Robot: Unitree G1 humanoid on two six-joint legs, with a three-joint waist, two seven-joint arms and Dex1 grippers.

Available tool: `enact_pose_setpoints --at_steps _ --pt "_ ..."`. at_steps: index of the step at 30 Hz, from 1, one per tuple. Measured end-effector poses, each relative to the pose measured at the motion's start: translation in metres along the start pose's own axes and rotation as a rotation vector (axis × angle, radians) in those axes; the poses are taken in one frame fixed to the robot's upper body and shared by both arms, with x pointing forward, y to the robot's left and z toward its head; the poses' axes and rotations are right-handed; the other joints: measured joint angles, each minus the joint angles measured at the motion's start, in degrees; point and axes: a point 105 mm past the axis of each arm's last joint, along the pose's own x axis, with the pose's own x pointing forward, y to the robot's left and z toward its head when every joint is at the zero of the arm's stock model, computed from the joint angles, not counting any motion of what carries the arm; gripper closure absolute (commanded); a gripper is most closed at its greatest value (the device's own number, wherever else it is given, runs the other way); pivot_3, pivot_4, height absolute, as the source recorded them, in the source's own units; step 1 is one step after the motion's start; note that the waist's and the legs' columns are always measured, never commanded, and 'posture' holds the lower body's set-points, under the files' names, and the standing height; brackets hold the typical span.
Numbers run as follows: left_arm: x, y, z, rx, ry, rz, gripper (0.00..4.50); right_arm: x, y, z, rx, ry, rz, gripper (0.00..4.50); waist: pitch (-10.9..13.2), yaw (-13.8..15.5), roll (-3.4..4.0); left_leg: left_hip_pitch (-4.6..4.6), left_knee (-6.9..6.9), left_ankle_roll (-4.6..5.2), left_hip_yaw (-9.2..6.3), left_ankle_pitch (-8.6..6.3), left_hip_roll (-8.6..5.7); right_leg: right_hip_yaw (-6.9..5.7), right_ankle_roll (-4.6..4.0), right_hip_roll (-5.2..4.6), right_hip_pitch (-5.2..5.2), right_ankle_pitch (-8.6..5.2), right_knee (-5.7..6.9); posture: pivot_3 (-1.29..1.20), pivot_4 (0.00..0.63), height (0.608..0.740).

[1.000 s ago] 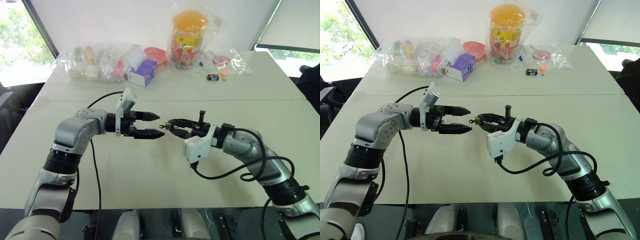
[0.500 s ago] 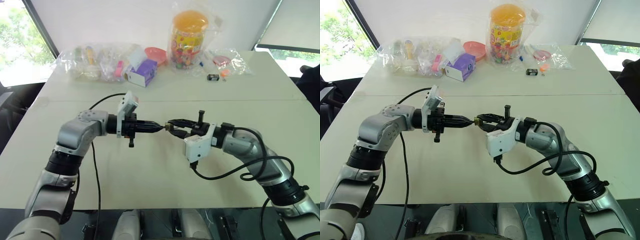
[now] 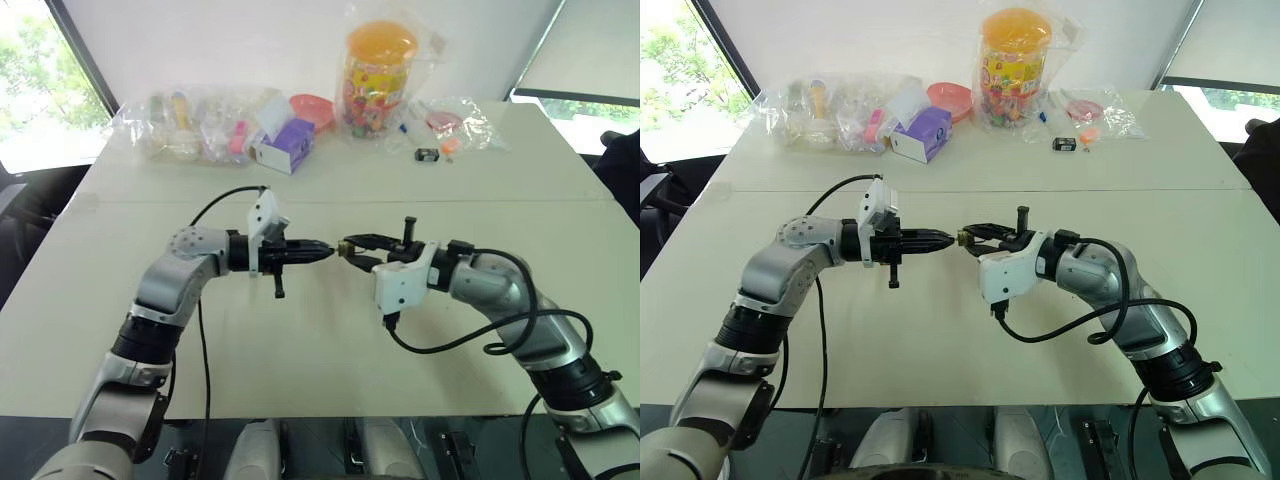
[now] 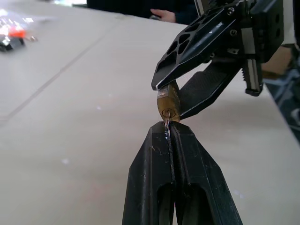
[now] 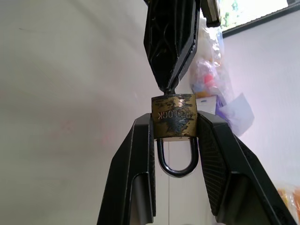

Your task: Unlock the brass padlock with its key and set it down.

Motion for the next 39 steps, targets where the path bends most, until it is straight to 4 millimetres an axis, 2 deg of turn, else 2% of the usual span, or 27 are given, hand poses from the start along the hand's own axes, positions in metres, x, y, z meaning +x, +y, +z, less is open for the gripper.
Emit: enact_pose_setpoints --at_steps 4,7,11,13,16,21,23,24,26,27,28,31,39 --pt "0.003 0.003 0.013 0.249 -0.043 0.058 4.46 -0.003 -0.011 -0.001 0.002 0.001 -0.041 3.8 0.0 -0.1 0.0 0.01 -0.01 0.0 0.02 0.0 0.0 0.0 0.0 0.0 0.0 0.0 0.0 0.0 0.15 0.74" --pt "0.0 0.002 0.014 0.422 -0.049 0.073 4.46 -0.002 -0.012 0.002 0.006 -0.012 -0.046 3.8 0.0 -0.1 0.01 0.03 -0.02 0.0 0.03 0.0 0.01 0.0 0.0 0.01 0.0 0.0 0.0 0.0 0.15 0.74" --pt "-0.003 -0.001 0.01 0.505 -0.065 0.076 4.46 -0.001 -0.009 0.003 0.01 -0.022 -0.036 3.8 0.0 0.0 0.01 0.01 -0.01 0.01 0.05 0.0 0.0 -0.01 0.0 -0.01 0.0 0.0 0.0 0.0 0.15 0.74" --pt "-0.002 0.0 0.01 0.47 -0.065 0.077 4.46 -0.001 -0.009 0.003 0.01 -0.021 -0.035 3.8 0.0 0.1 0.01 0.01 -0.01 0.02 0.05 -0.01 0.0 -0.01 0.0 -0.01 0.02 0.0 0.0 0.0 0.15 0.74" --pt "0.0 0.001 0.006 0.255 -0.061 0.07 4.46 0.0 -0.007 0.0 0.02 -0.012 -0.025 3.8 0.0 0.0 0.01 0.0 -0.01 0.03 0.04 -0.02 0.0 -0.01 0.0 0.01 0.02 0.0 0.0 0.0 0.15 0.74" --pt "-0.01 -0.005 -0.002 -0.403 -0.054 -0.019 4.46 0.003 0.001 0.005 0.018 -0.037 0.018 3.8 0.0 -0.5 0.01 0.03 -0.01 0.03 -0.04 -0.02 0.08 -0.01 0.01 0.05 0.01 0.0 0.04 0.0 0.15 0.74" --pt "-0.016 -0.006 0.004 -0.557 -0.07 -0.038 4.46 0.003 -0.001 0.009 0.009 -0.057 0.013 3.8 0.0 -0.3 0.0 0.02 -0.01 0.02 -0.07 -0.01 0.08 -0.01 0.0 0.04 0.01 0.0 0.04 0.0 0.15 0.74" --pt "-0.019 -0.007 0.007 -0.608 -0.067 -0.055 4.04 0.003 -0.003 0.012 0.002 -0.069 0.008 3.8 0.0 -0.3 0.0 0.02 0.0 0.02 -0.07 -0.01 0.06 -0.01 0.0 0.04 0.02 0.0 0.04 0.0 0.15 0.74" --pt "-0.023 -0.01 0.013 -0.625 -0.065 -0.079 3.61 0.003 -0.003 0.016 -0.008 -0.085 0.013 3.8 0.0 -0.2 0.0 0.03 0.0 0.01 -0.07 -0.01 0.04 -0.01 0.01 0.02 0.04 0.0 0.03 0.0 0.15 0.74" --pt "-0.022 -0.012 0.015 -0.612 -0.063 -0.088 3.03 0.005 -0.001 0.017 -0.005 -0.087 0.025 3.8 0.0 -0.2 0.0 0.03 0.0 0.01 -0.06 0.0 0.02 -0.01 0.0 0.0 0.04 0.0 0.02 0.0 0.15 0.74" --pt "-0.021 -0.013 0.017 -0.605 -0.062 -0.095 2.72 0.005 0.001 0.018 -0.003 -0.089 0.033 3.8 0.0 -0.1 0.0 0.02 0.0 -0.01 -0.05 0.0 0.01 -0.01 0.0 -0.01 0.04 0.0 0.02 0.0 0.15 0.74" --pt "-0.02 -0.014 0.017 -0.6 -0.058 -0.094 1.34 0.006 0.002 0.017 0.001 -0.088 0.041 3.8 0.0 0.0 0.0 0.02 0.0 -0.02 -0.04 0.01 0.0 -0.01 0.0 -0.02 0.04 0.0 0.02 0.0 0.15 0.74" --pt "-0.004 -0.018 0.013 -0.523 -0.038 -0.086 1.34 0.006 0.003 0.015 0.014 -0.077 0.048 3.8 0.0 -0.1 0.0 0.03 0.0 -0.02 -0.04 0.01 0.0 0.0 0.0 0.0 0.04 0.0 0.02 0.0 0.15 0.74"
